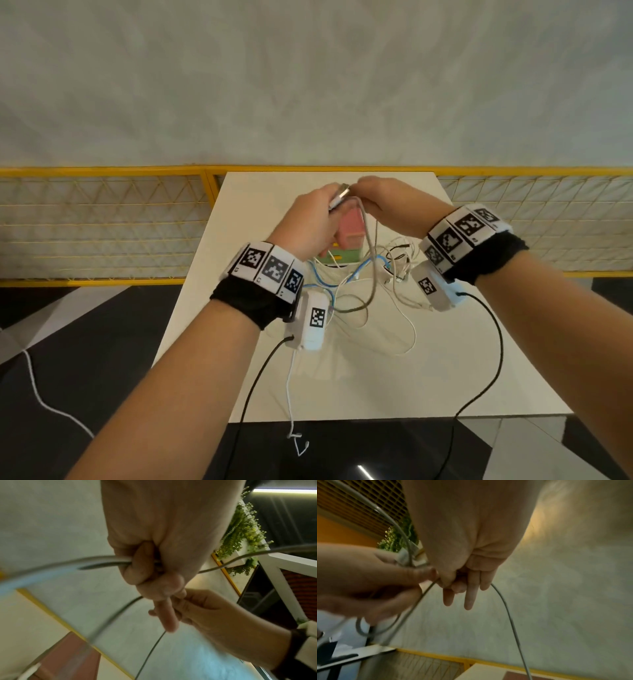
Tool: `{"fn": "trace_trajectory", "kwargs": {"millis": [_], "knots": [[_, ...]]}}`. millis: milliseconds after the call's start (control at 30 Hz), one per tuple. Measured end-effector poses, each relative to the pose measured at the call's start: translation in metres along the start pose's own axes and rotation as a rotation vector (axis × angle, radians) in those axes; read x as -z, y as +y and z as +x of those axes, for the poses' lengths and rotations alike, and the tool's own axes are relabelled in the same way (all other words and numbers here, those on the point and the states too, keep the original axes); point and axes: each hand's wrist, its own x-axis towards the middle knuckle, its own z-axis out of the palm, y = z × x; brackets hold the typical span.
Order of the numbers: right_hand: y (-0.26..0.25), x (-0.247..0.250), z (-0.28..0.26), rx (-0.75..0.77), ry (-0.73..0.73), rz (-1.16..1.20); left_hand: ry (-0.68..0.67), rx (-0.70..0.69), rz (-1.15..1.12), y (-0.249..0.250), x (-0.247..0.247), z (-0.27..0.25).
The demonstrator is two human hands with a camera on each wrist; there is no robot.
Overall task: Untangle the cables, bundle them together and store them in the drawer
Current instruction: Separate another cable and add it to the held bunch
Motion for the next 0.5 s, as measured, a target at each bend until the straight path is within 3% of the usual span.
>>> {"fn": "trace_trajectory", "kwargs": {"millis": [100,200,400,500], "knots": [[-0.002,0.005,-0.001,-0.054,0.071,0.075,0.110,0.040,0.014,-0.001,0.004,0.005],[0.009,-0.003,-0.009,-0.155,0.083,0.172,0.115,0.032,-0.014,0.001,0.013,0.005],[0.040,-0.035,-0.023,-0.288,0.070,0.277,0.398,0.034,-0.498,0.006,0.021,0.000],[0.048,-0.051,-0.025,-0.328,0.041,0.340,0.478,0.036,-0.547,0.008,0.028,-0.006]]}}
